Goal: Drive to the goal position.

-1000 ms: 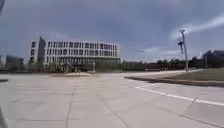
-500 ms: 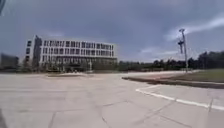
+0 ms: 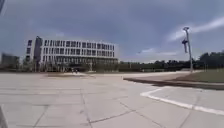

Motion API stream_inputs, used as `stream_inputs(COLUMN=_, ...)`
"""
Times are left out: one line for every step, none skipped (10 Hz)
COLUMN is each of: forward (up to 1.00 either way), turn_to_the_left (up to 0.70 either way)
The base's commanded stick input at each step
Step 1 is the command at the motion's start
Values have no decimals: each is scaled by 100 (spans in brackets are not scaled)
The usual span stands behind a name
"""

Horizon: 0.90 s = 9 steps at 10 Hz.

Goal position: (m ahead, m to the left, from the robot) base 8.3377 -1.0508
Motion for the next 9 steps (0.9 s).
stream_inputs(forward=100, turn_to_the_left=0)
stream_inputs(forward=100, turn_to_the_left=0)
stream_inputs(forward=100, turn_to_the_left=0)
stream_inputs(forward=100, turn_to_the_left=0)
stream_inputs(forward=100, turn_to_the_left=0)
stream_inputs(forward=100, turn_to_the_left=0)
stream_inputs(forward=100, turn_to_the_left=0)
stream_inputs(forward=100, turn_to_the_left=0)
stream_inputs(forward=100, turn_to_the_left=0)
